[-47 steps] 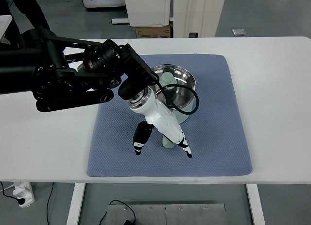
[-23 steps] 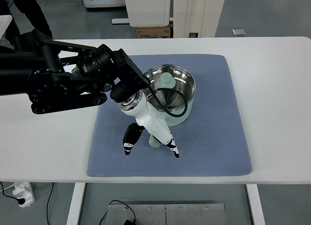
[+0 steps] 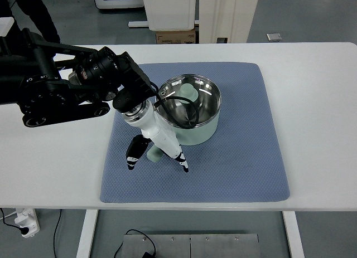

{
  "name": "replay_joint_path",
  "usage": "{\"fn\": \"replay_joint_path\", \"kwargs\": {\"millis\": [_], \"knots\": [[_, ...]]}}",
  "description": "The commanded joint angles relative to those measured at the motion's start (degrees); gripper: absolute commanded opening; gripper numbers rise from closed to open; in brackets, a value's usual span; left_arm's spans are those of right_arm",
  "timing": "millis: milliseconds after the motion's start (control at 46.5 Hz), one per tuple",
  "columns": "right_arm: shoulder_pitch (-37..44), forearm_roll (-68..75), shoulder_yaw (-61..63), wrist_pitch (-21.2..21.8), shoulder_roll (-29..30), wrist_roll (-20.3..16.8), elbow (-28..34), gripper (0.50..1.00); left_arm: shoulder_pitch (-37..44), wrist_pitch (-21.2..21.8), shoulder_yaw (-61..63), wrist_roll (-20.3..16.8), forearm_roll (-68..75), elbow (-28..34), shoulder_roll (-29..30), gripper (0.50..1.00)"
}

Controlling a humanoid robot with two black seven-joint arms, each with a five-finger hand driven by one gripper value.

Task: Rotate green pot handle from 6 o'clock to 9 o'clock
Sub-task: 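Keep pushing the handle with the left hand toward the left arm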

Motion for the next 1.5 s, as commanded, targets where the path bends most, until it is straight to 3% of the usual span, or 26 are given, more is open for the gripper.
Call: {"fn": "replay_joint_path", "kwargs": {"millis": [0,1225,1483], "knots": [[0.04,0.00,0.00,0.00,0.00,0.00,0.08,1.000,-0.17,0.00,0.47,0.00,0.25,-0.09,0.36,1.000],[0.04,0.00,0.00,0.00,0.00,0.00,-0.01,1.000,-4.65,0.00,6.80,2.63,2.01,0.96,5.02,1.000],[0.04,0.00,0.00,0.00,0.00,0.00,-0.01,1.000,-4.65,0.00,6.80,6.41,1.84,3.51,4.94,1.000]]}}
